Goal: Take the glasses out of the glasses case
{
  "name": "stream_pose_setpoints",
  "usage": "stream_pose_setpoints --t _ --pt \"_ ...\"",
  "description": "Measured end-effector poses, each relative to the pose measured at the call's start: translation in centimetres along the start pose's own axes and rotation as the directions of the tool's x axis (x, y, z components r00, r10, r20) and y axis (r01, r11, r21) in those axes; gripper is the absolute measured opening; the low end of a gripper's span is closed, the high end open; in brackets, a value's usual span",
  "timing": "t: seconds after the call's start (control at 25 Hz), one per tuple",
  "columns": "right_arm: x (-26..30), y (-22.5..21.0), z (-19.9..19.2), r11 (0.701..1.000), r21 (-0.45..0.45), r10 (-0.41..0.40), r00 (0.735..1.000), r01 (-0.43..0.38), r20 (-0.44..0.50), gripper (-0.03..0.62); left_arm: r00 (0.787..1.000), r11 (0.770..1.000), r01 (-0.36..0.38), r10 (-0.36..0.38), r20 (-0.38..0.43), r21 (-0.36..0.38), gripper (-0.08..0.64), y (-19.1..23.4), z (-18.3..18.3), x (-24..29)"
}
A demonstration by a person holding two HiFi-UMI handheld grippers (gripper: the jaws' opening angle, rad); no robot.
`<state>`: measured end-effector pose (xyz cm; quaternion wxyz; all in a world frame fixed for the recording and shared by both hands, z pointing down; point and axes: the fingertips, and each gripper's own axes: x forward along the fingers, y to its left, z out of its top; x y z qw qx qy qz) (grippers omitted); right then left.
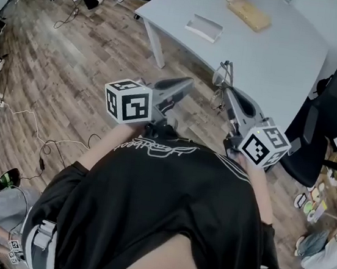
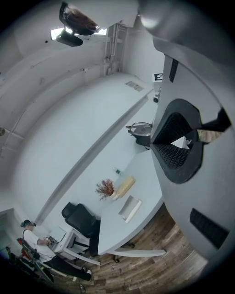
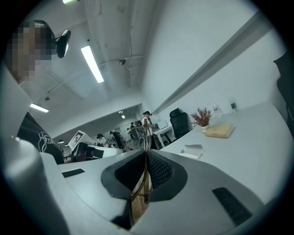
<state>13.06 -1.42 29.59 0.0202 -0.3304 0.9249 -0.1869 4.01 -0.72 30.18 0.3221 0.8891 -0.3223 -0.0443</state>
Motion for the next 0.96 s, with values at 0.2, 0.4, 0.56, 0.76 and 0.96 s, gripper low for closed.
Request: stream_pose_setpoints --t 0.2,0.4,0.56,0.76,0.96 --pt "-0.2 0.5 -0.2 1.000 -0.009 0.008 1.000 -0.008 -0.008 0.018 1.000 1.000 -0.001 0.001 0.007 0.001 0.008 -0.3 0.0 -0.4" --pt "-0.3 0.6 -0.4 1.000 -0.004 0.007 1.000 -0.007 -0.014 0.018 1.000 1.000 0.001 -0.001 0.012 0.002 0.008 -0.6 -0.1 -0.5" --pt "-0.4 1.0 -0.8 1.000 -0.010 0.017 1.000 -0.017 -0.020 0.018 1.000 1.000 -0.002 0.002 0.018 0.000 0.008 -0.8 -0.5 -0.9" --pt "-0.5 1.4 -0.7 0.999 -0.025 0.025 0.999 -0.026 -0.025 0.018 1.000 1.000 -0.006 0.006 0.028 0.002 0.008 -1.0 -0.5 -1.3" --pt "-0.6 1.8 -0.7 0.999 -0.019 0.029 0.999 -0.030 -0.025 0.018 0.999 1.000 -0.015 0.015 0.037 0.004 0.008 -1.3 -0.4 -1.6"
